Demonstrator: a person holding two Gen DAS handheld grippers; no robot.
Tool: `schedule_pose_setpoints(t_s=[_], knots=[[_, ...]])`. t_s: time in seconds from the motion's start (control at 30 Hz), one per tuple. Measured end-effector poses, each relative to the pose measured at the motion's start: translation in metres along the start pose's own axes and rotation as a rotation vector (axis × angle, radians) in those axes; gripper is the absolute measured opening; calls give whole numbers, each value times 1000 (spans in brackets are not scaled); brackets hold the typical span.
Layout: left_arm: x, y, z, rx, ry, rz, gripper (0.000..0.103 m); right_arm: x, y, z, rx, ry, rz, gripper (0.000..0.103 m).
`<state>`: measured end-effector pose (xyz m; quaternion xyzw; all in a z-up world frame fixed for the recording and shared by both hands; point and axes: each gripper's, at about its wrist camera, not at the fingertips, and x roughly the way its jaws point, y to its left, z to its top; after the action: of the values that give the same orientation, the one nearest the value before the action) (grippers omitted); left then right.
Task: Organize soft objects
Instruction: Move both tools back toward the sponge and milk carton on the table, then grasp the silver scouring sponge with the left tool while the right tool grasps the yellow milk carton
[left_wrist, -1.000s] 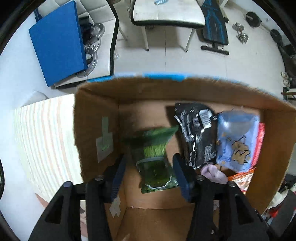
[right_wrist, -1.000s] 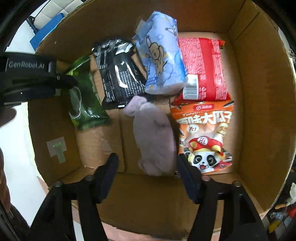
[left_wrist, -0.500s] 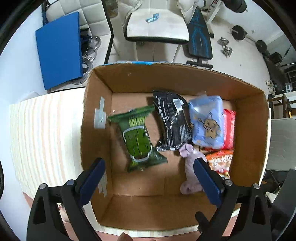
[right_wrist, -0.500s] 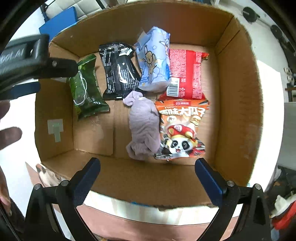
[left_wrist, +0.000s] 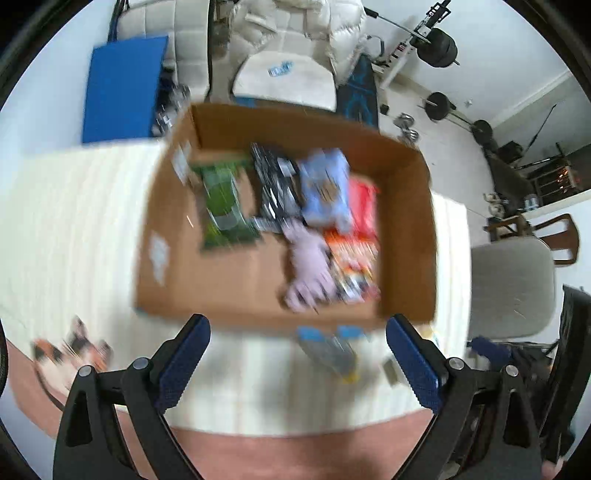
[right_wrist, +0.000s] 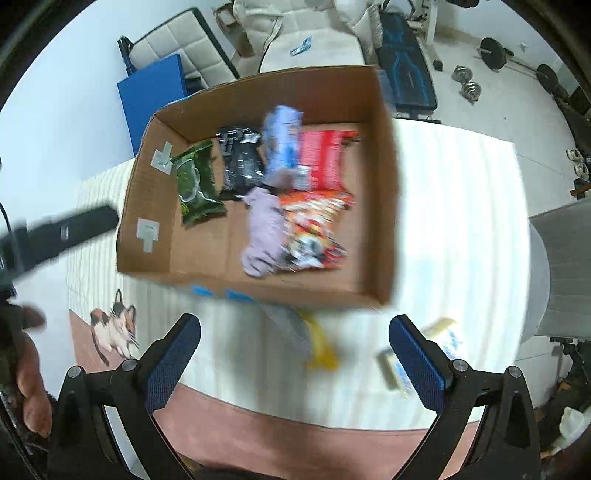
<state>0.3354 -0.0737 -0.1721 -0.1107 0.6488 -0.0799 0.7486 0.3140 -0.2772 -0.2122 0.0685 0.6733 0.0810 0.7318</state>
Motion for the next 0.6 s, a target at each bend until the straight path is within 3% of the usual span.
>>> schedule_pose_setpoints(t_s=[0.1,0.17,0.33,0.47,0.6], knots=[[35,-9,-33,-42,80,-32,95,5,-31,-26,-7,25,-74,103],[62,-17,-47,-62,149,-51,77,17,-47,-37,-10,50,-109,103],[119,-38,-64,-89,234,-60,77,54,-90,-57,40,113,-123,103],[156,-51,-62,-113,267,-15,77,78,-109,-65,88,145,-109,103],[184,-56,-64,-129,277,30,77,94,-128,-69,213,164,-60,103]])
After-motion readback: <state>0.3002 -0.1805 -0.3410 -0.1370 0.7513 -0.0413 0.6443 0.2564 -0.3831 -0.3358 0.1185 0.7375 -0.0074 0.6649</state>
